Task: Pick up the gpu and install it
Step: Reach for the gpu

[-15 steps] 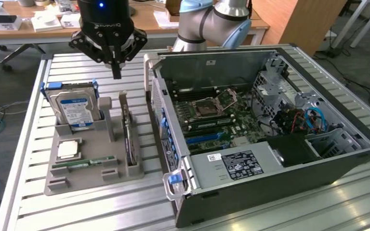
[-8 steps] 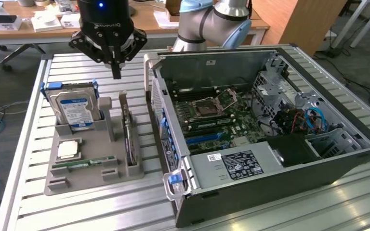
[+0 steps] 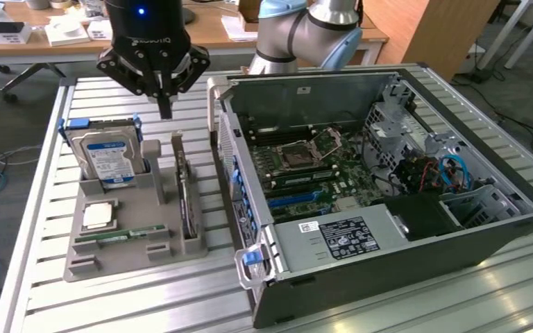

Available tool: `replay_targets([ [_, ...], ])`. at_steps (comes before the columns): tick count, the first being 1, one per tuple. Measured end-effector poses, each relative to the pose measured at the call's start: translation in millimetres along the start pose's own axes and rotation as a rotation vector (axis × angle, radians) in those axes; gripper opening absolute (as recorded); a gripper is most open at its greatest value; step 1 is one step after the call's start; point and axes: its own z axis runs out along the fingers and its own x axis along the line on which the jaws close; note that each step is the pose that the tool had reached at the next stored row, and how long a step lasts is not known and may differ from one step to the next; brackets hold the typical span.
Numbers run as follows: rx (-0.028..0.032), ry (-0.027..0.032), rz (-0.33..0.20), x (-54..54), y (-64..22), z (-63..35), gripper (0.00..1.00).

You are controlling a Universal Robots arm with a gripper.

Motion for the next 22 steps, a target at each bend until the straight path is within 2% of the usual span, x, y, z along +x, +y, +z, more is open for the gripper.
replay_targets([
  [13,0.0016,-0.0002,0.0,-2.1,-27.7,-1.2,0.11],
  [22,0.0017,-0.0001,0.0,-2.4,-33.7,-1.5,0.11],
])
